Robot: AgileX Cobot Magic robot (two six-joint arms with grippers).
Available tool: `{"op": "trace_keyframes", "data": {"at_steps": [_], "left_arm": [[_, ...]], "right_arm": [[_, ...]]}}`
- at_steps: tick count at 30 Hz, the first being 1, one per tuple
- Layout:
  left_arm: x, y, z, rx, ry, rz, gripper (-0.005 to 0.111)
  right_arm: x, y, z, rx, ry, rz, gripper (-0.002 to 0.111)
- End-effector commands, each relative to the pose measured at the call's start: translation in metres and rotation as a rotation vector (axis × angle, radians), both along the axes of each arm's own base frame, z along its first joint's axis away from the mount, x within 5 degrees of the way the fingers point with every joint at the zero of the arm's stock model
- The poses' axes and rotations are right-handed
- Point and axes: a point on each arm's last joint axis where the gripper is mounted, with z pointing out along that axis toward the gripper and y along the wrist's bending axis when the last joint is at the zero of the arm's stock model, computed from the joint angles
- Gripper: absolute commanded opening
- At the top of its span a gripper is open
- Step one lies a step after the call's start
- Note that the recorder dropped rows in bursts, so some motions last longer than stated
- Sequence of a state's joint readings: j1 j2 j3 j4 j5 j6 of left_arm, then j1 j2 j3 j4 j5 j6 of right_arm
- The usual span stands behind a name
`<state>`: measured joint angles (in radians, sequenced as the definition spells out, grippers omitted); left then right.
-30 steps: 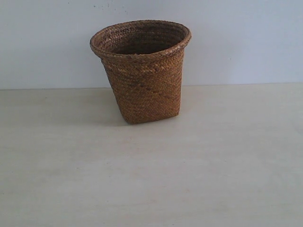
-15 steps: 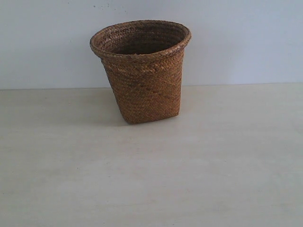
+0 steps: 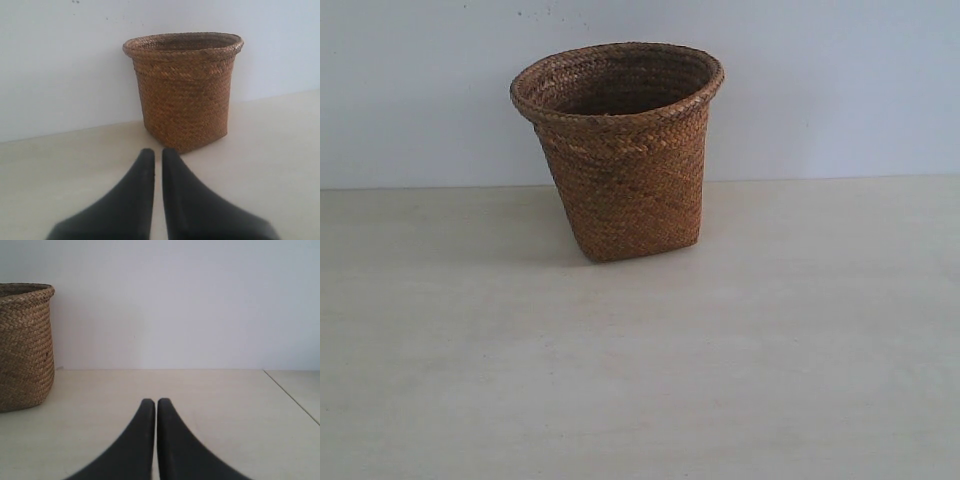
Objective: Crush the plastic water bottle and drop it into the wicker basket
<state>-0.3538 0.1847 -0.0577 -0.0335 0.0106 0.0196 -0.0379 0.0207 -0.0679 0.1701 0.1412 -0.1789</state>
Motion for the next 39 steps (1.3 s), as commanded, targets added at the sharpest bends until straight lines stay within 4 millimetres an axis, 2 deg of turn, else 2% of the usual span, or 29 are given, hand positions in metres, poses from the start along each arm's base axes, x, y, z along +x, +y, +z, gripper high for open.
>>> {"op": "trace_keyframes", "data": {"at_steps": [1, 12, 16, 22, 39], "left_arm": [[-0.005, 0.007, -0.009, -0.008, -0.045, 0.071, 0.004], [-0.011, 0.020, -0.015, -0.013, -0.050, 0.269, 0.004], [-0.011, 0.022, -0.021, 0.001, 0.019, 0.305, 0.004], [-0.013, 0.022, -0.034, 0.029, 0.158, 0.303, 0.004], [-0.013, 0.022, -0.034, 0.029, 0.156, 0.303, 0.004]], "right_arm": [[0.000, 0.000, 0.001, -0.003, -0.011, -0.003, 0.000], [0.000, 0.000, 0.001, -0.003, -0.011, -0.003, 0.000], [0.000, 0.000, 0.001, -0.003, -0.011, -0.003, 0.000], [0.000, 0.000, 0.001, -0.003, -0.011, -0.003, 0.000], [0.000, 0.000, 0.001, -0.003, -0.011, -0.003, 0.000]]}}
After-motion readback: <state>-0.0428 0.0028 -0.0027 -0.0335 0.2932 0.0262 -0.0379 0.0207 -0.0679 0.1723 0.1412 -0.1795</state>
